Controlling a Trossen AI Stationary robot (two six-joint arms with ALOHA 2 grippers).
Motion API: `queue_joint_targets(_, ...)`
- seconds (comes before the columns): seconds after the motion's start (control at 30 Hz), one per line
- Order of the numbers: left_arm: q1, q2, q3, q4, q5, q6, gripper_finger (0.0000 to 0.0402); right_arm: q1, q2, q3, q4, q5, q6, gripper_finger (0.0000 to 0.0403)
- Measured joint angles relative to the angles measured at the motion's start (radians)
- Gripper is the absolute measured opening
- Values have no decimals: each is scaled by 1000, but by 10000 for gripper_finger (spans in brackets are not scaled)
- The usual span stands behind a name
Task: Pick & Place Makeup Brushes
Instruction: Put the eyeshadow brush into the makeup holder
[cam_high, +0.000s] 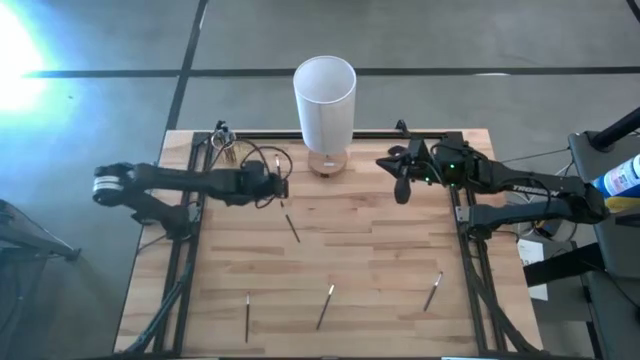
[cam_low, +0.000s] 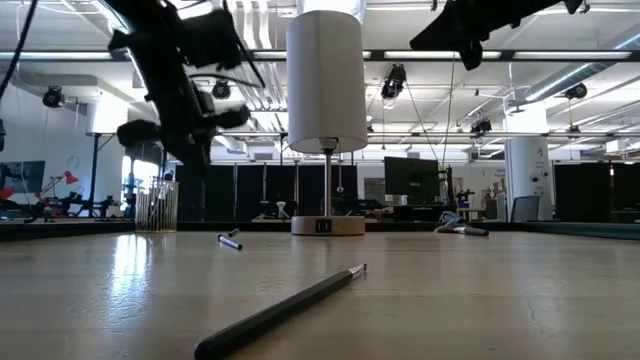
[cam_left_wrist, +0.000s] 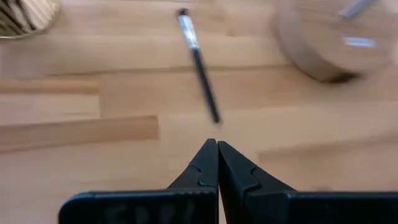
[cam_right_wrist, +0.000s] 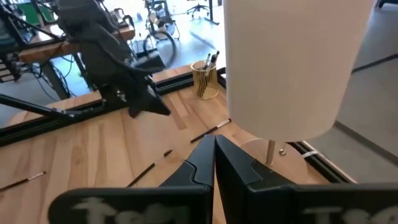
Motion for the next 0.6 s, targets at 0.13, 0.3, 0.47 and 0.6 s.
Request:
queue_joint_targets(0.13, 122, 71, -1, 78, 5, 86, 0, 0, -15, 0, -30, 4, -5, 8)
queue_joint_targets(0.3, 298, 170, 0, 310, 105, 271, 0, 0, -14, -1, -39, 4, -7, 8)
queue_joint_targets(0.47, 394, 261, 1, 349, 136, 277, 12, 0, -14, -1, -45, 4, -4, 8)
queue_joint_targets(0.6, 398, 306, 0, 435, 130, 297, 43, 0, -13, -1, -46, 4, -4, 8)
